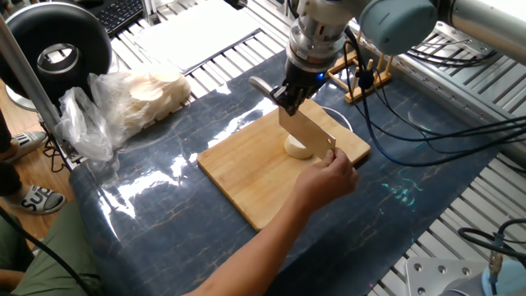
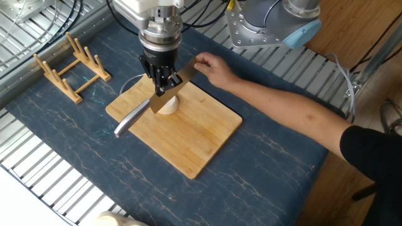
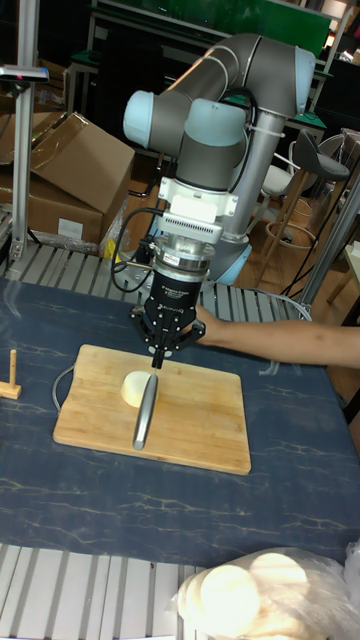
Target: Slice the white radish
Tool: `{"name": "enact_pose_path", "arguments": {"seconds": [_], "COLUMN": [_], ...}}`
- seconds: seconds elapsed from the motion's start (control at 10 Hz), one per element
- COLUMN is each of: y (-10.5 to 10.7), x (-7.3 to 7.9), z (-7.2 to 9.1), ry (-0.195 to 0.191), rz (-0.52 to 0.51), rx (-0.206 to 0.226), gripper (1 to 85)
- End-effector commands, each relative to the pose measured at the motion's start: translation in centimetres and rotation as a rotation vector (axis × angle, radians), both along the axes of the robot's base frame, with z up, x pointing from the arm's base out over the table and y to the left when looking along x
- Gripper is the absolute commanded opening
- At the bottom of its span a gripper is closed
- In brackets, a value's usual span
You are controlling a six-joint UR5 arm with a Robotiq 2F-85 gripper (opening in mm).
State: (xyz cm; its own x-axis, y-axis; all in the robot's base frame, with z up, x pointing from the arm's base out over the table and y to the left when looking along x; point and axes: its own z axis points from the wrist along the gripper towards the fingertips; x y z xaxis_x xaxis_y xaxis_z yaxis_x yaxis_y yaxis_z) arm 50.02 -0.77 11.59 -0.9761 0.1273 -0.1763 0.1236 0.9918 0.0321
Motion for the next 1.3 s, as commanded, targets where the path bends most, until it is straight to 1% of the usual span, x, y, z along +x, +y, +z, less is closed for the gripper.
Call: {"name": "enact_pose_path", "arguments": {"seconds": [0.0, 0.3, 0.8, 1.2], "y": [0.21, 0.32, 0.45, 0.51], "x": [0.02, 0.01, 0.00, 0.19], "z": [-0.03, -0.34, -0.41, -0.67], "ry": [-0.006, -0.011, -0.016, -0.028], "rz": [-0.011, -0.022, -0.029, -0.029], "rx": [0.006, 0.002, 0.002, 0.002], "gripper": [1.0, 1.0, 1.0, 1.0]}}
